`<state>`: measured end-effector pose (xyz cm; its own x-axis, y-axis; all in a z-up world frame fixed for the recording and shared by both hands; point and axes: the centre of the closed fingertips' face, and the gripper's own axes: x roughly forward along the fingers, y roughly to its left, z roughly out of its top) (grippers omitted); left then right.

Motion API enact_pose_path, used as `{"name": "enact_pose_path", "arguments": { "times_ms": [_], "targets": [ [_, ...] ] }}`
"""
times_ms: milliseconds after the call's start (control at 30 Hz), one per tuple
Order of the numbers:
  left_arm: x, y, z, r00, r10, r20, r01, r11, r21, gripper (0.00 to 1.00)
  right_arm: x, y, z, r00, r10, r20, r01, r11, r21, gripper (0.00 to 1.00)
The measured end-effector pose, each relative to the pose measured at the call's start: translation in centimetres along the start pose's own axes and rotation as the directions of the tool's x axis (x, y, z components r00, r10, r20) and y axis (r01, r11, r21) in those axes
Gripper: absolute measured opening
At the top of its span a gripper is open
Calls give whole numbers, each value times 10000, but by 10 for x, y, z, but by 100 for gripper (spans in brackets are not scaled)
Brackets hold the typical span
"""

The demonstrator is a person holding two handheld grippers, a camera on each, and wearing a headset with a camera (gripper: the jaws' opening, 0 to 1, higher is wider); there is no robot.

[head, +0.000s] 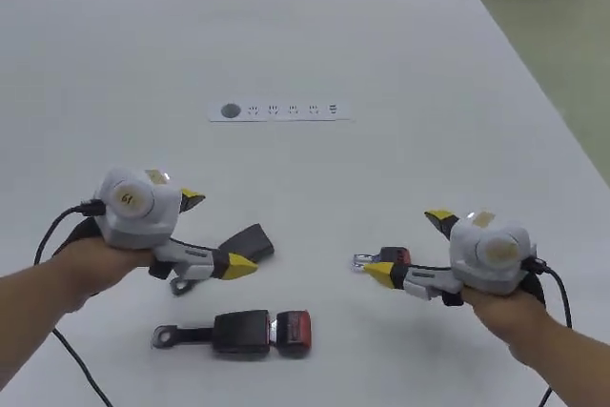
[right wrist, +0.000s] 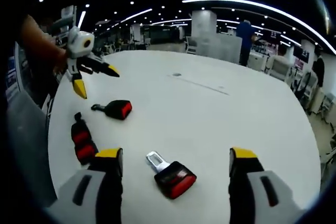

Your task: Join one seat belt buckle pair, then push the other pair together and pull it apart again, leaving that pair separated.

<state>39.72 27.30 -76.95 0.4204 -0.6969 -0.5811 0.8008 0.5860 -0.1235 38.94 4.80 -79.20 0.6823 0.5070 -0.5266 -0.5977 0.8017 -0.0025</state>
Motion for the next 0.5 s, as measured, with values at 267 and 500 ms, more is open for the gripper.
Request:
{"name": "enact_pose_path", "arguments": {
  "times_ms": [267,500],
  "targets": [
    [-39,-2,0,9871,1144,1123,-1029,9893,-1032,100,-15,25,20,9956,-515,785,489,9982,353,93],
    [-74,-7,-5,9691,1724,1766,-1458,9773,-1540,100,-24,51,25,9929,-505,1073,480,9985,262,96]
  ]
}}
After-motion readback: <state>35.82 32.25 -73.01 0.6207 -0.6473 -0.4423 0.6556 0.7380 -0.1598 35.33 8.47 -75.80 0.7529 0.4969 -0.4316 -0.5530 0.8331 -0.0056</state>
